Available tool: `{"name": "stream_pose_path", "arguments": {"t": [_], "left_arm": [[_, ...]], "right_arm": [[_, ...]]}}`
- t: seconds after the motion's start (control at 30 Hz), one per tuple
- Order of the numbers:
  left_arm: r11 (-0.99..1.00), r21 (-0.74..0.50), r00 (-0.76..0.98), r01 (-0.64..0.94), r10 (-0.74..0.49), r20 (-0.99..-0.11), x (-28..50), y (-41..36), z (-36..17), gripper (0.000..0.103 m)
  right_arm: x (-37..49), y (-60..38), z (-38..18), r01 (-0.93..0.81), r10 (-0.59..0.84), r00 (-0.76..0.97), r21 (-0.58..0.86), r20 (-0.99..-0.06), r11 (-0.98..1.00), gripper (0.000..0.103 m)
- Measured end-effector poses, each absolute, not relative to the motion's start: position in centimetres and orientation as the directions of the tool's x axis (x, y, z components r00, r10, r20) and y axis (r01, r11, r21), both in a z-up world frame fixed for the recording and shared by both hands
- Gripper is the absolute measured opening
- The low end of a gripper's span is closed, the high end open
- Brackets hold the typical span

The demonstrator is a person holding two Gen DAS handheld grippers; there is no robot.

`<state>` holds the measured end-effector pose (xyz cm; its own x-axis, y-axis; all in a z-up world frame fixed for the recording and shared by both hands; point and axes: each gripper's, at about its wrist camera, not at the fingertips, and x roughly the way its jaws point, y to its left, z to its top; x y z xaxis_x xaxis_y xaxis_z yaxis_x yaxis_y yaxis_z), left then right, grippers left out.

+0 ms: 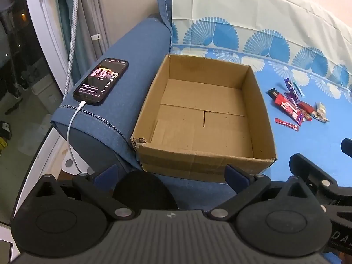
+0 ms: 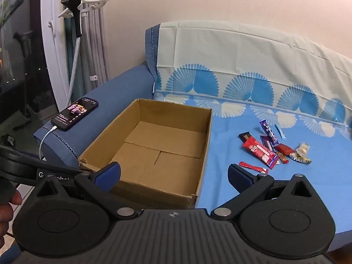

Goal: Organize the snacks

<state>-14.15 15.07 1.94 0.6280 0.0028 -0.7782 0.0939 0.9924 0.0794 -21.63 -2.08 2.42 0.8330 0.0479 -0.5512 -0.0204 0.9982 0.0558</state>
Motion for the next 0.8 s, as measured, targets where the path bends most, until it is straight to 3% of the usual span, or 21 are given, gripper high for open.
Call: {"name": "stream_pose_path", "arguments": {"t": [0.8], "left_arm": [[0.986,0.127,0.610,0.109,0.034,-0.791,-13.7,13.9,1.3,0.103]], "right_arm": [[-21.0,-2.7,1.7,0.002,0.058,0.819,0.104,-0.571,0.995,0.103]]}}
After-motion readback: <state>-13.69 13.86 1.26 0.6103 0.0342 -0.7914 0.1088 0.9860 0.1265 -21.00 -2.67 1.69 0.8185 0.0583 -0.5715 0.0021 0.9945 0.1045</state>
